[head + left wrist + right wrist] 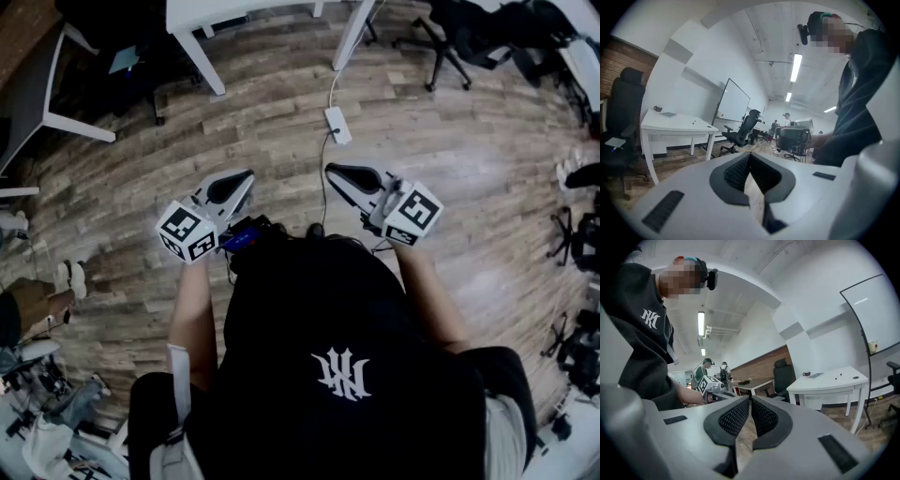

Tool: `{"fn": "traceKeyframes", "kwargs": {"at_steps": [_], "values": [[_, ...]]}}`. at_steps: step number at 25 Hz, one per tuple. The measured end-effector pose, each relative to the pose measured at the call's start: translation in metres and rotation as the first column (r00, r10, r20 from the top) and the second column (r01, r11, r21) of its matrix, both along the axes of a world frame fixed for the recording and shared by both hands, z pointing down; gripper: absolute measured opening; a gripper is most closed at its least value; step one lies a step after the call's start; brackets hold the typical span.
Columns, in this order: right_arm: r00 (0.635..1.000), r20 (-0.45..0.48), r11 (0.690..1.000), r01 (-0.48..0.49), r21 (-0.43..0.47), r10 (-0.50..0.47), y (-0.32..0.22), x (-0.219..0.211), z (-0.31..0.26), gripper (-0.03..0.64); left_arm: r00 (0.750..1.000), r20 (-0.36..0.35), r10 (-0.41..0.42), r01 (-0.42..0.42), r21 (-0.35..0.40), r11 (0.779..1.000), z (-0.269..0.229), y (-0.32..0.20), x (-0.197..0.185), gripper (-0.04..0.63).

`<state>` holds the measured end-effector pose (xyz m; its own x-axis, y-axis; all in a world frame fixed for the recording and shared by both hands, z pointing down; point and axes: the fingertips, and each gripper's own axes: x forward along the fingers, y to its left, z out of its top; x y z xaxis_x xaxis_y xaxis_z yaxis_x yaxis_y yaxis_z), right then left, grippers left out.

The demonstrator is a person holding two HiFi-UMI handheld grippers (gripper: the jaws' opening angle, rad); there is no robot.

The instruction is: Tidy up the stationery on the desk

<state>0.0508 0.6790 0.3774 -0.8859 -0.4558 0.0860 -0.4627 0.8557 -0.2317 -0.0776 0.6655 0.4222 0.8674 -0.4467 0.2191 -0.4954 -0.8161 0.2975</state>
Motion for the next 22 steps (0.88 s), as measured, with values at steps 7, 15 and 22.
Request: {"fn": "traceKeyframes", "kwargs": {"at_steps": [7,15,22], "values": [[1.000,0.013,1.000,-0.011,-0.003,0.011,-0.007,0.012,0.000,0.041,1.000,0.024,-0.002,0.003,-0.009,1.000,0.001,-0.002,0.003,0.002],[1.000,0.013,1.000,0.020,0.008,-0.020,-0.008,0.020,-0.001,0.041,0.999,0.041,-0.016,0.016,-0.001,1.000,-0.001,-0.006,0.013,0.002],[1.000,0.005,1.000,0.015,-0.015,-0.015,-0.008,0.047,0.007,0.041,0.998,0.050,-0.047,0.048,-0.006,0.999,-0.004,-0.004,0.022,0.002]]}}
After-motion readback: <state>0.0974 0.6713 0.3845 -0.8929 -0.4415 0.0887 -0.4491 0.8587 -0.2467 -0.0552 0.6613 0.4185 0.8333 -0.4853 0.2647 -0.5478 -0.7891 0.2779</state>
